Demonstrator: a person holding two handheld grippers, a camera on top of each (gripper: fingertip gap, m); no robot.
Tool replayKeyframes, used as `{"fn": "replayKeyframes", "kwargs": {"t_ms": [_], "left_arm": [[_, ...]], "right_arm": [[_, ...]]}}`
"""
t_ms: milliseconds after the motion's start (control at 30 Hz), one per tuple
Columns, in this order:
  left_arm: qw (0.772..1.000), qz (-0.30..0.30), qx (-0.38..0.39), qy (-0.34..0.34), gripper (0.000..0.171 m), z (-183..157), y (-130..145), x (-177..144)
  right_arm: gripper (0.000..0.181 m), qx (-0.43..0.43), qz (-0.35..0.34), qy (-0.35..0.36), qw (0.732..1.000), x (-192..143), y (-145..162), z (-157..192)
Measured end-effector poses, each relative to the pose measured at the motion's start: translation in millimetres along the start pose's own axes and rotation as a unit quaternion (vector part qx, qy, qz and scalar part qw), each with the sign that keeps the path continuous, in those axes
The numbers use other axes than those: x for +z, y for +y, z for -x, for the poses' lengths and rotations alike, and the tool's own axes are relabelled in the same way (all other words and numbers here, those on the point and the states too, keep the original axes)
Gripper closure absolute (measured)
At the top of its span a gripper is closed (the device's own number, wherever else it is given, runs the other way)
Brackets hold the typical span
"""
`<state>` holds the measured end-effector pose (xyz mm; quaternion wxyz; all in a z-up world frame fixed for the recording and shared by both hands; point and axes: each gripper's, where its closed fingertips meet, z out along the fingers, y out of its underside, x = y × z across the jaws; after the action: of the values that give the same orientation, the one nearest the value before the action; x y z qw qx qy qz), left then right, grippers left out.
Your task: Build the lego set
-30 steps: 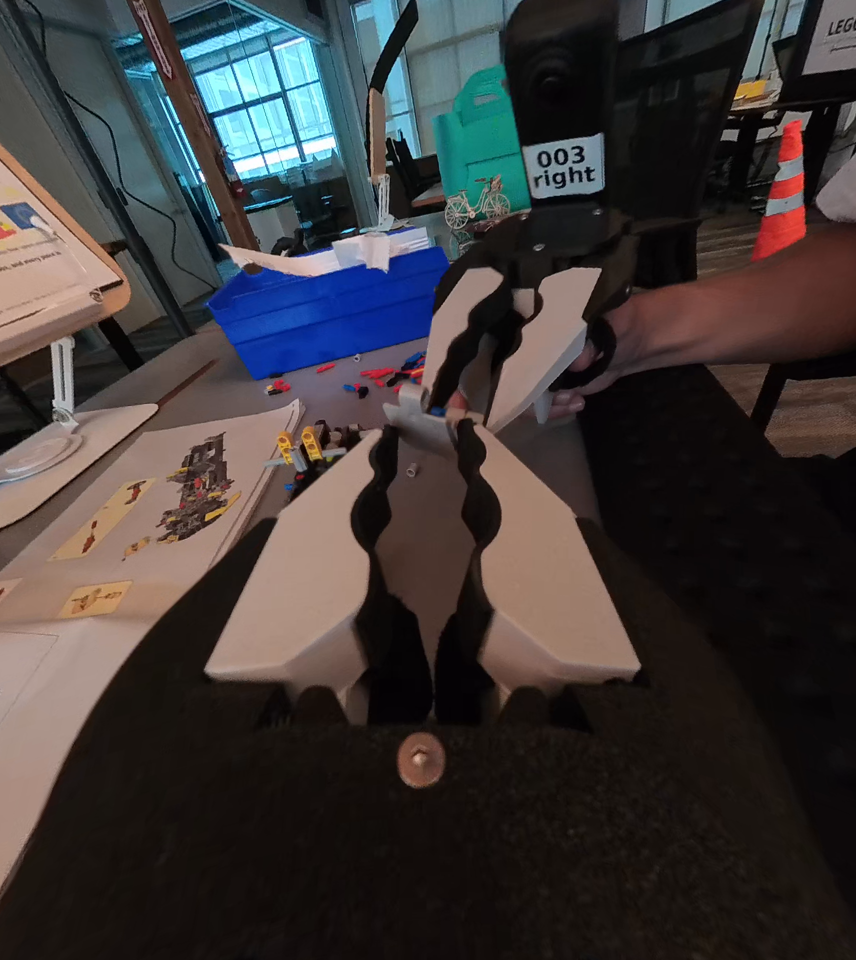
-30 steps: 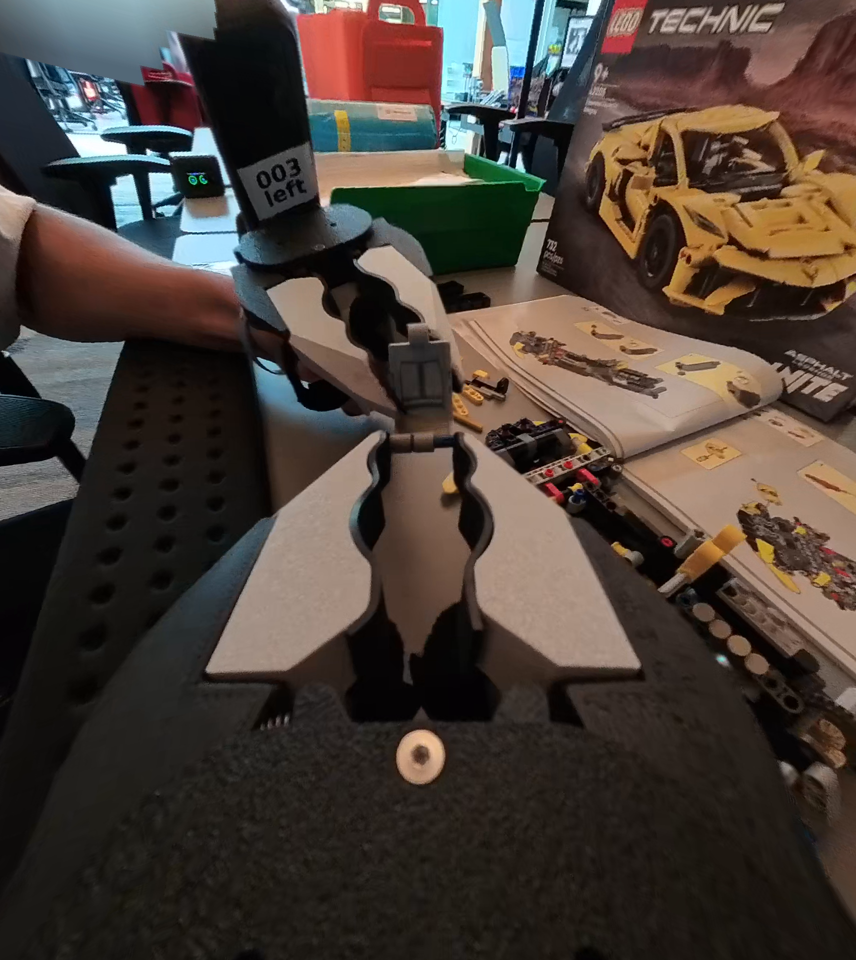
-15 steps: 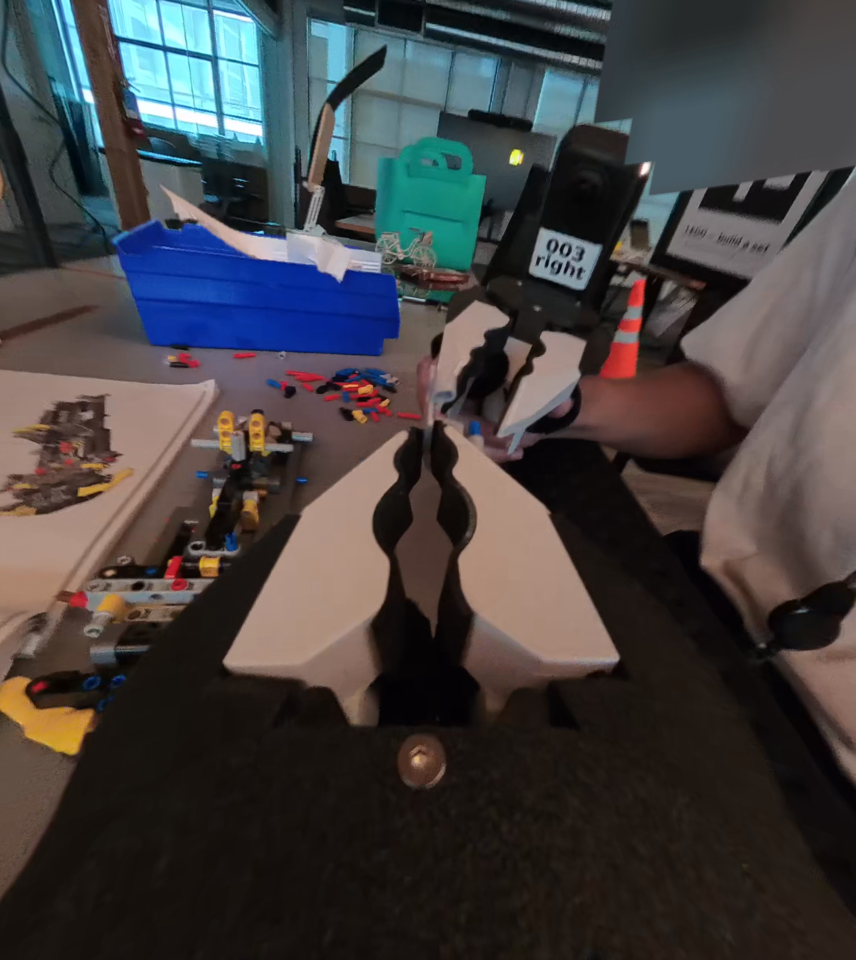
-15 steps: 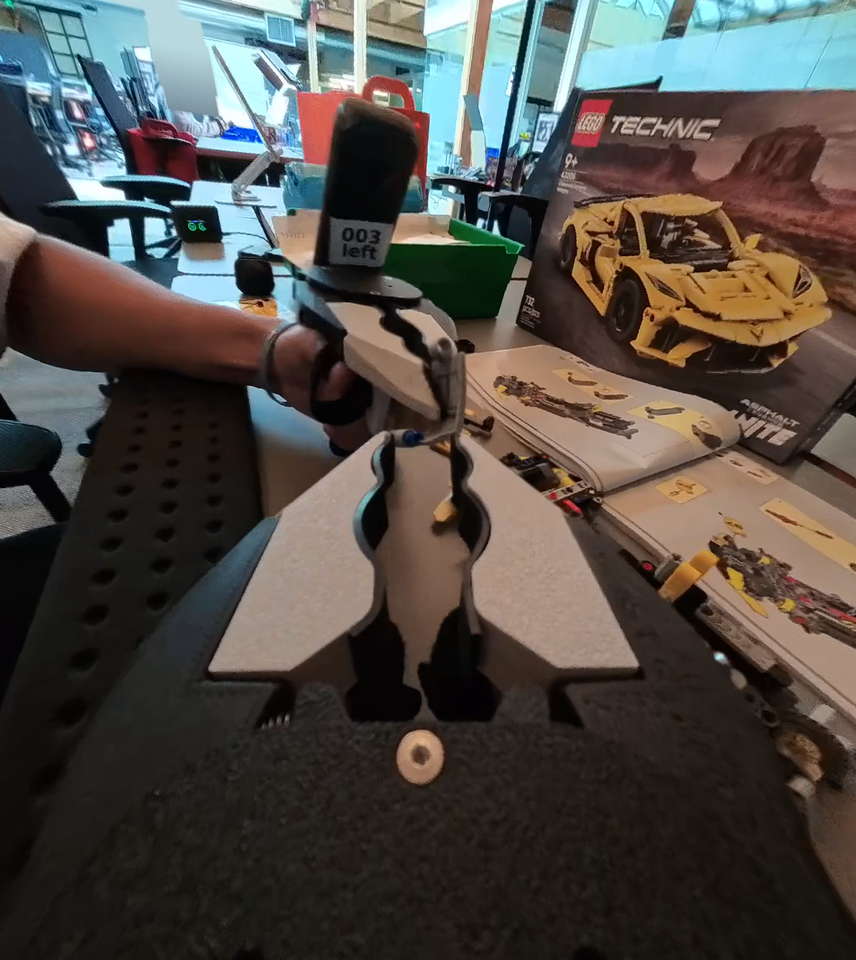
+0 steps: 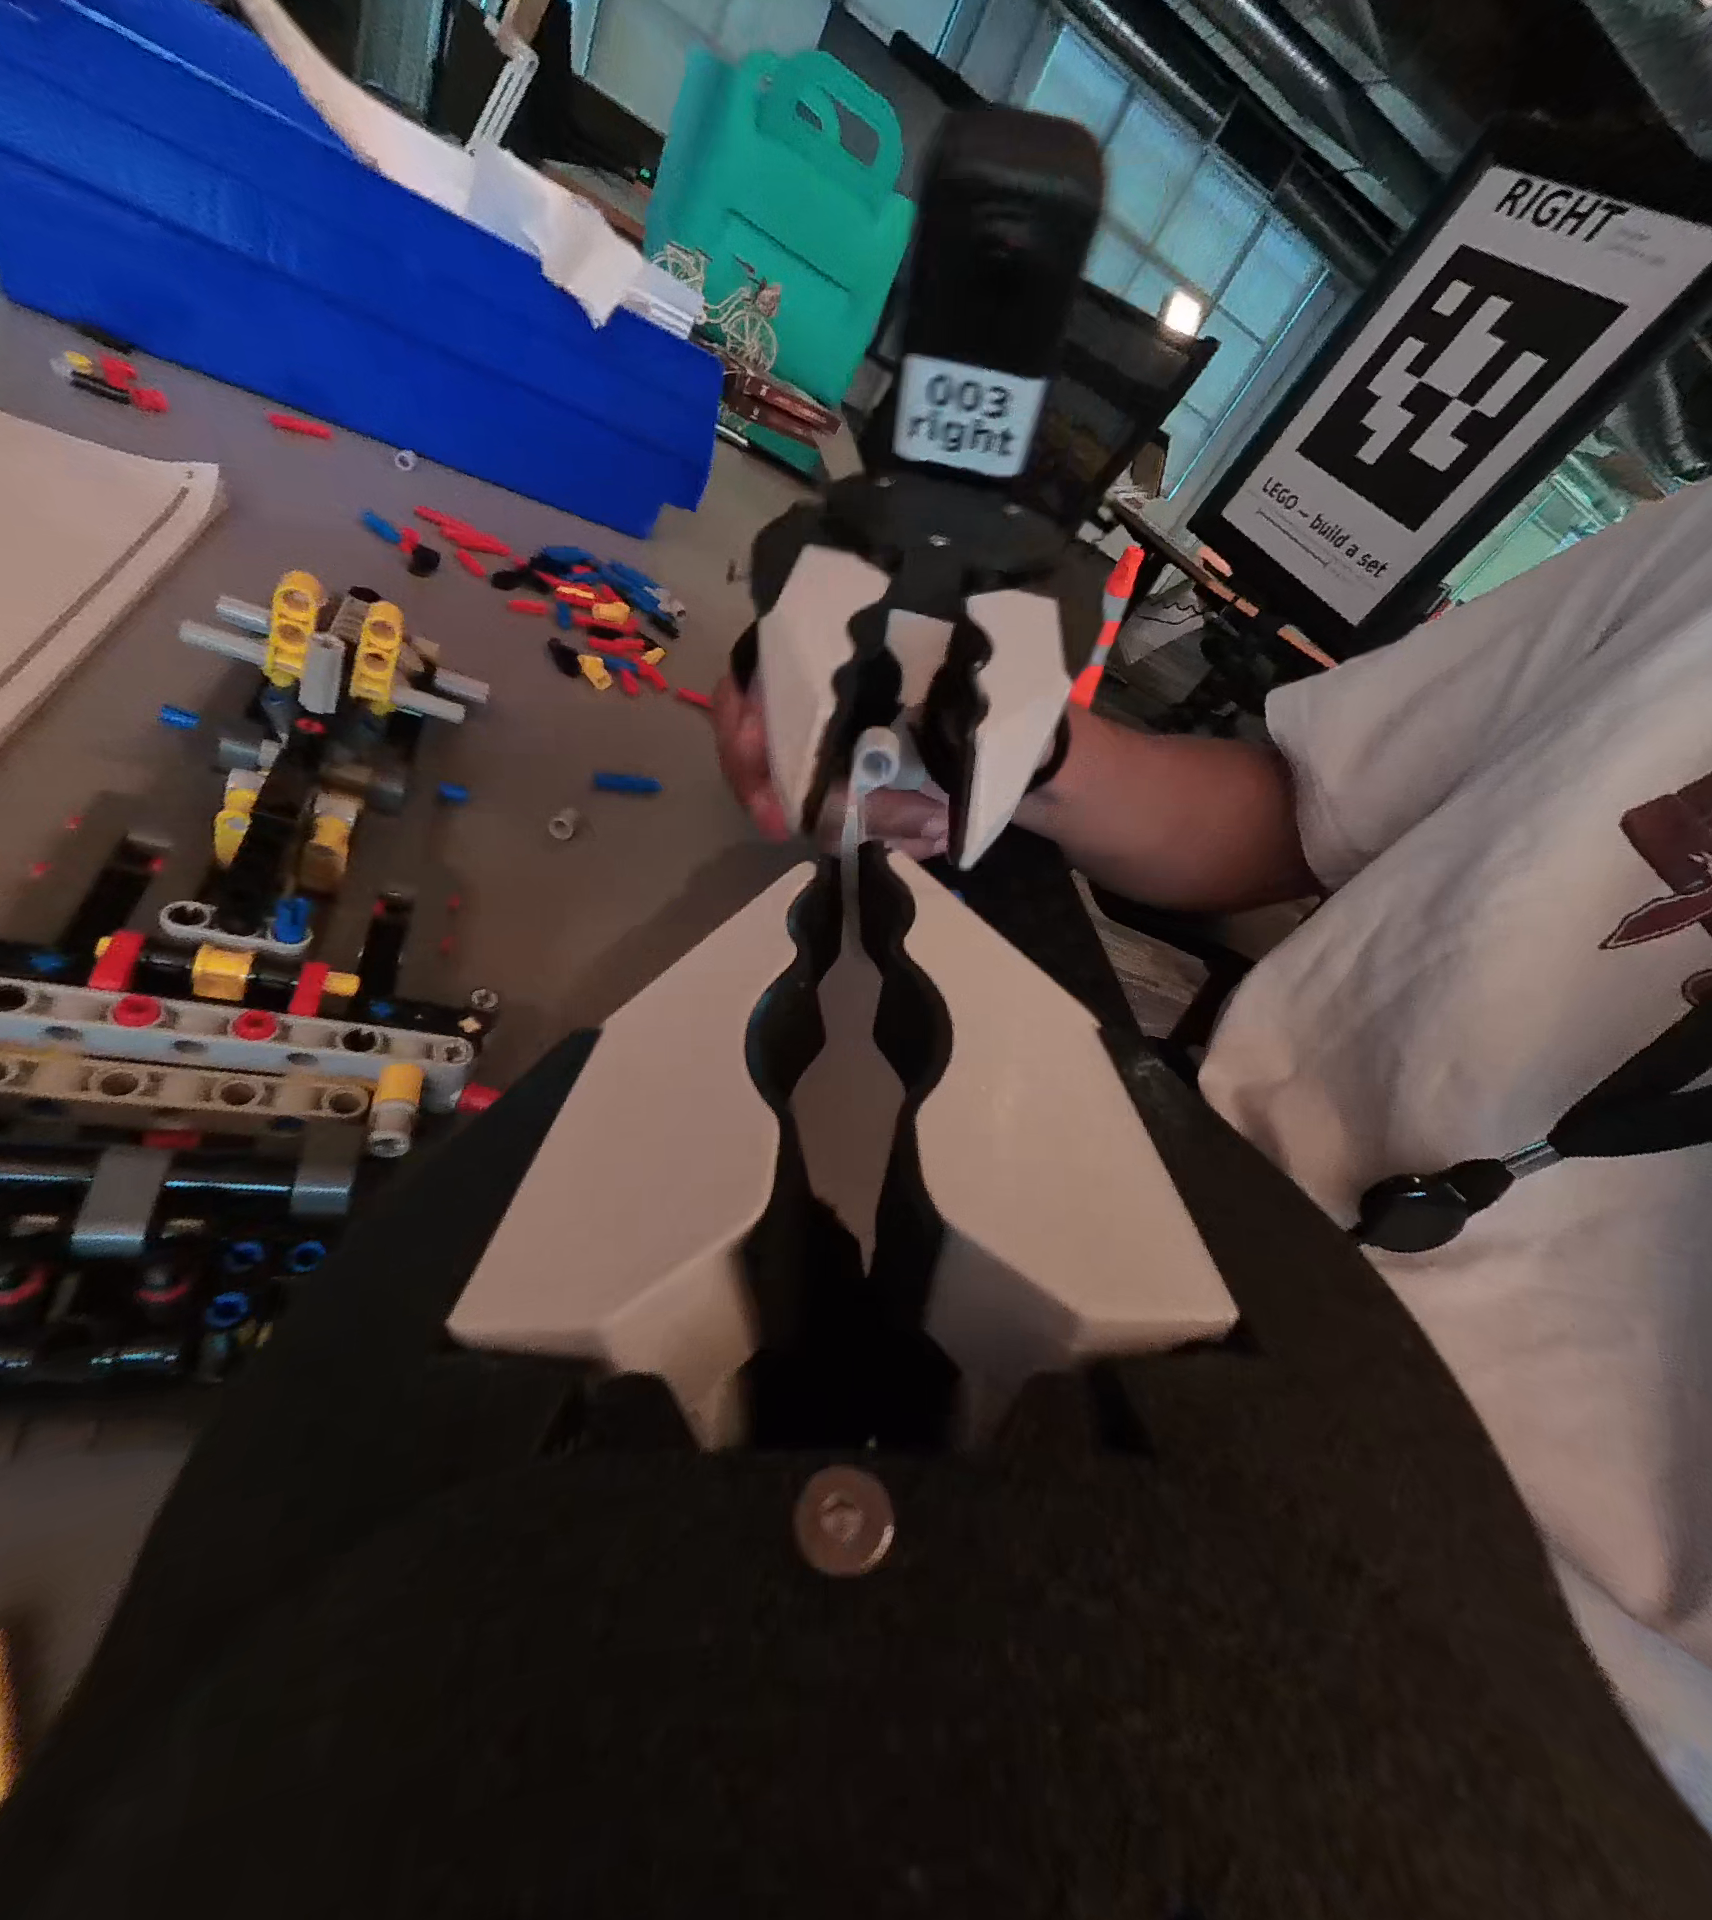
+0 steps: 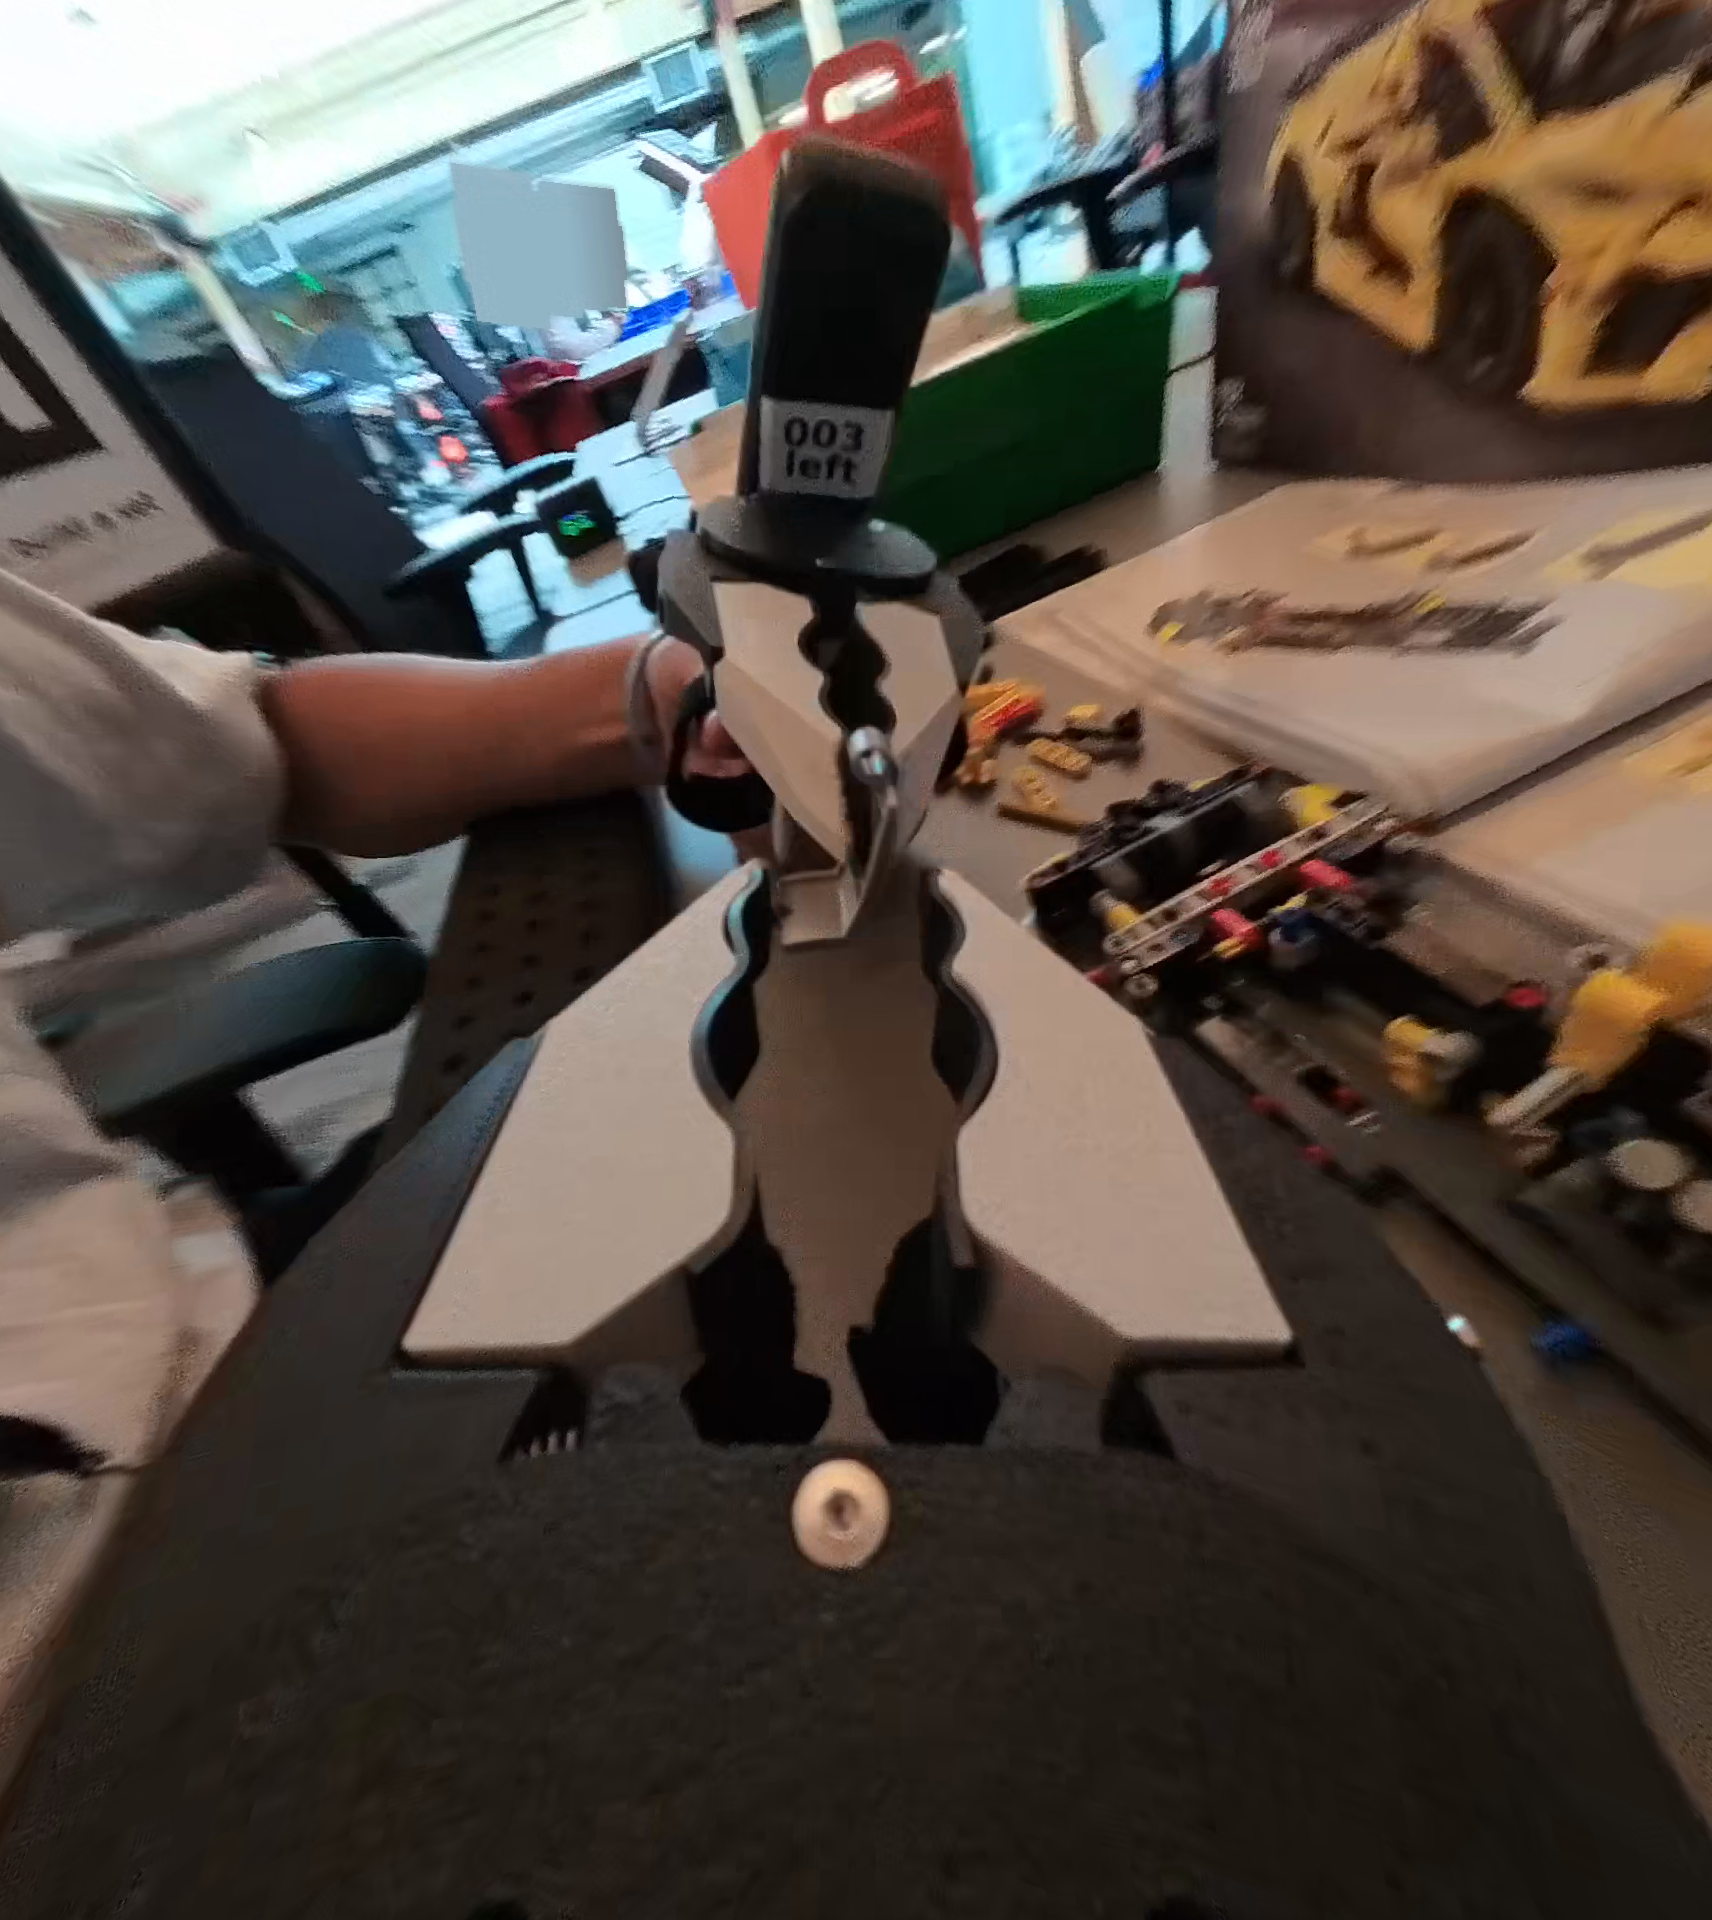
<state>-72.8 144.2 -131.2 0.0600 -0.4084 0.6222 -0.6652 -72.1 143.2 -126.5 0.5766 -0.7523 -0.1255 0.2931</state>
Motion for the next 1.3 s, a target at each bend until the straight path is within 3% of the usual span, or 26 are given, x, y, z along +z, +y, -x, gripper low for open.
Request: {"fn": "replayKeyframes", "kwargs": {"t_ms": [67, 167, 233, 333, 467, 533, 600, 667, 767, 800, 833, 900, 1000, 1100, 1300], "left_arm": [[1.0, -0.009, 0.006, 0.004, 0.171, -3.4, -2.5, -0.2], [1.0, -0.004, 0.013, 0.009, 0.171, -7.6, -0.1, 1.7], [1.0, -0.001, 0.02, 0.011, 0.171, -10.5, 1.0, 2.9], [0.999, -0.017, 0.04, -0.002, 0.169, -9.8, -6.3, -2.2], [0.993, -0.077, 0.049, -0.072, 0.147, 13.1, -32.4, -36.9], [0.982, -0.114, 0.063, -0.138, 0.146, 32.8, -52.7, -68.2], [0.956, -0.166, 0.074, -0.229, 0.15, 54.9, -83.8, -113.7], [0.912, -0.197, 0.053, -0.356, 0.153, 85.3, -108.6, -172.5], [0.803, -0.196, -0.004, -0.563, 0.153, 133.9, -104.9, -266.9], [0.774, -0.208, -0.027, -0.597, 0.153, 144.4, -97.6, -286.2], [0.765, -0.221, -0.046, -0.603, 0.153, 152.5, -89.9, -292.3], [0.784, -0.212, -0.063, -0.58, 0.153, 165.7, -70.1, -278.3], [0.805, -0.097, -0.037, -0.584, 0.152, 178.6, -37.4, -252.6], [0.786, -0.028, 0.036, -0.617, 0.153, 188.7, -37.6, -245.0], [0.798, 0.012, 0.057, -0.599, 0.153, 199.4, -35.8, -218.6]], "right_arm": [[0.154, 0.027, 0.024, -0.032, 0.999, 4.3, 8.1, 3.9], [0.164, 0.003, 0.04, -0.022, 0.999, 8.3, 13.6, 4.1], [0.176, 0.002, 0.039, -0.029, 0.999, 8.6, 12.6, 6.6], [0.179, -0.004, 0.02, -0.024, 1.0, 7.4, 2.9, 4.3], [0.18, 0.09, 0.045, -0.03, 0.995, 18.1, -14.2, -23.2], [0.18, 0.134, 0.075, -0.024, 0.988, 29.4, -26.6, -46.6], [0.18, 0.16, 0.099, -0.004, 0.982, 43.0, -43.1, -76.0], [0.18, 0.174, 0.094, 0.019, 0.98, 59.4, -68.8, -103.3], [0.18, 0.153, 0.109, 0.043, 0.981, 88.4, -92.0, -139.2], [0.18, 0.154, 0.117, 0.045, 0.98, 98.5, -92.7, -150.6], [0.18, 0.162, 0.13, 0.051, 0.977, 107.3, -89.3, -163.2], [0.18, 0.183, 0.144, 0.073, 0.97, 119.2, -78.2, -186.1], [0.18, 0.229, 0.137, 0.103, 0.958, 127.6, -64.8, -207.7], [0.18, 0.263, 0.137, 0.128, 0.946, 137.0, -56.0, -212.0], [0.18, 0.27, 0.103, 0.144, 0.947, 152.5, -59.8, -207.6]]}}
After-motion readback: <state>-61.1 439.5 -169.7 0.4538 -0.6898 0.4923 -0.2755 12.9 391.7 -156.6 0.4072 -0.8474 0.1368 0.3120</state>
